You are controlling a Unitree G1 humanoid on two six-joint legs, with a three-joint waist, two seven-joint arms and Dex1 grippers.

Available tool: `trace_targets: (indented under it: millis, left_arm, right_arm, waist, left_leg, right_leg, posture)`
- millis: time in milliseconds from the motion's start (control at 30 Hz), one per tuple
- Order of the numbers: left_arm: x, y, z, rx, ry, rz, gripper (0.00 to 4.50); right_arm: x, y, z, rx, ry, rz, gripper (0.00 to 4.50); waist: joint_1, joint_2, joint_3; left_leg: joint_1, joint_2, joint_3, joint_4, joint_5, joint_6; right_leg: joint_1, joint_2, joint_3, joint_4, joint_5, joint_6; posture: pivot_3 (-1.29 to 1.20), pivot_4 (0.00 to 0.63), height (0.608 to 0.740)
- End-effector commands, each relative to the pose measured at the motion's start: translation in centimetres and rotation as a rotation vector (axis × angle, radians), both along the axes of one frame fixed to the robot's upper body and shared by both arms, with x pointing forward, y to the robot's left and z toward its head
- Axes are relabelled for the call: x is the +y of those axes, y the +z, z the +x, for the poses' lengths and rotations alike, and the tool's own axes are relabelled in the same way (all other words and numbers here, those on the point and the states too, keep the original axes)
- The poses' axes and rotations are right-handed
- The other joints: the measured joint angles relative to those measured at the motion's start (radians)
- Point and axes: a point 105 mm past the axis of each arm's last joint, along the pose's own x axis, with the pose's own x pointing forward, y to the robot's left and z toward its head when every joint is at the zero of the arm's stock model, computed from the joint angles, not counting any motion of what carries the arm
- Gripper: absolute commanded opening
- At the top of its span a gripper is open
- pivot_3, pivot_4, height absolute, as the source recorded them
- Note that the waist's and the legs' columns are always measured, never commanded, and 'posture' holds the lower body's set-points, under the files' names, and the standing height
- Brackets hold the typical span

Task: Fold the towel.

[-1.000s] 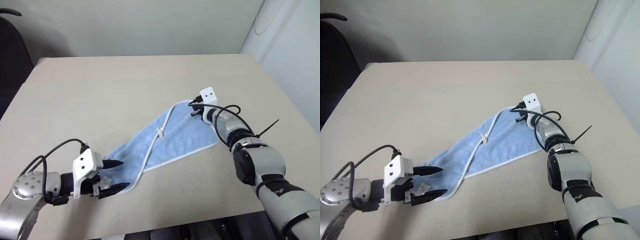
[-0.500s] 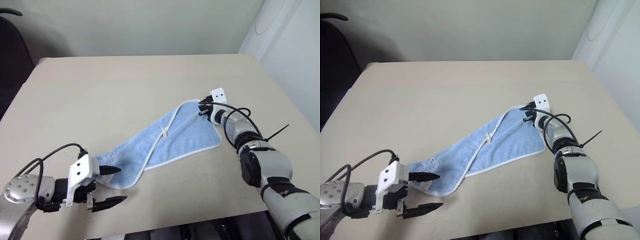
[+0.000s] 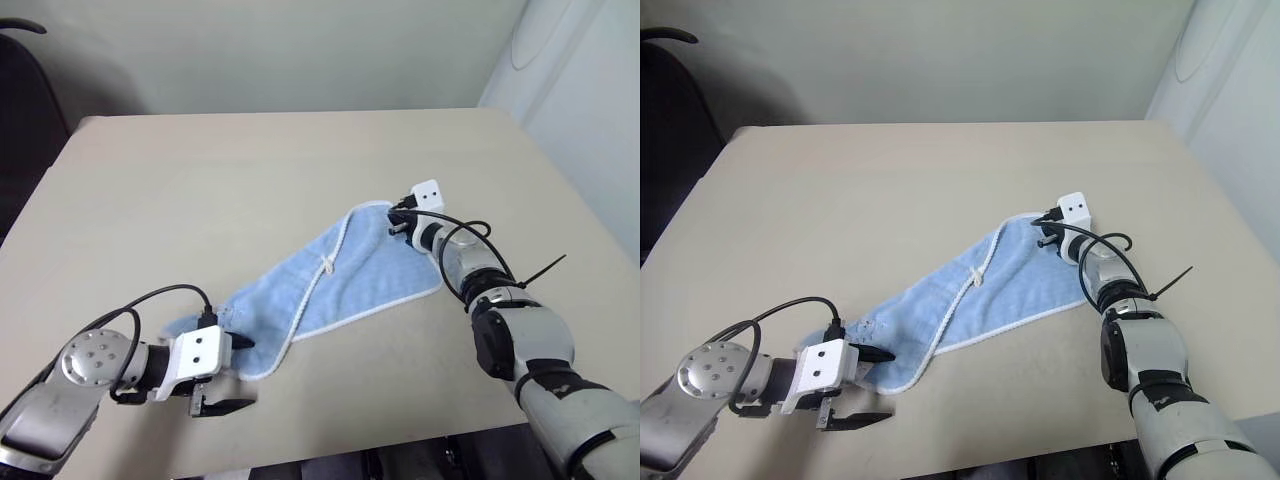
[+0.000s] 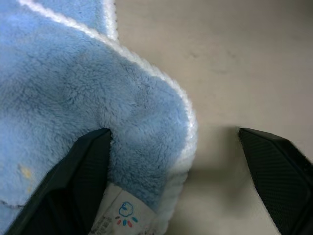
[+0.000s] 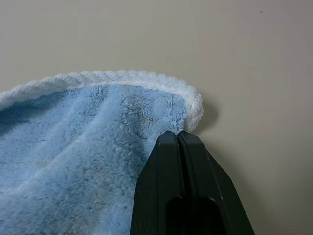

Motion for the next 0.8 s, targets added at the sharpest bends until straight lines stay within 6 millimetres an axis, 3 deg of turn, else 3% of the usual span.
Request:
trace_targets:
  millis: [33, 333, 567, 800]
  left_arm:
    - [-0.4, -1.2, -0.4, 0.048, -0.011, -0.007, 3.2]
    - [0.0, 0.4, 0.3, 0.01, 0.039, -0.087, 0.05]
    - [-0.6, 4.4, 1.1, 0.004, 0.191, -0.385, 0.05]
    - [1.0, 8.9, 1.2, -0.023, 0.362, -0.663, 0.05]
  right_arm:
    - [0.6, 1.1, 0.1, -0.052, 0.022, 0.019, 0.0]
    - [0.9, 0.3, -0.3, -0.037, 0.036, 0.025, 0.0]
    - [0.5, 1.1, -0.2, -0.062, 0.035, 0.028, 0.0]
    - [-1.4, 3.2, -0.3, -0.143, 0.053, 0.041, 0.0]
  waist:
    - [0.0, 0.001, -0.001]
    - [-0.007, 0.002, -0.001]
    - [-0.008, 0.002, -0.001]
    - [-0.008, 0.002, -0.001]
  left_leg:
    - [0.0, 0.0, 0.0, 0.0, 0.0, 0.0]
    - [0.0, 0.0, 0.001, -0.001, -0.001, -0.001]
    - [0.0, 0.001, 0.001, -0.001, -0.001, -0.001]
    - [0.0, 0.0, 0.001, -0.001, 0.0, -0.002]
  right_leg:
    - [0.0, 0.0, 0.0, 0.0, 0.0, 0.0]
    - [0.0, 0.002, 0.0, -0.001, 0.0, 0.0]
    - [0.0, 0.002, 0.0, -0.001, 0.0, 0.0]
    - [0.0, 0.002, 0.0, -0.001, 0.0, 0.0]
  posture:
    - [0.0, 0.15, 0.74]
    - [0.0, 0.15, 0.74]
    - [0.0, 0.15, 0.74]
    - [0.0, 0.15, 0.74]
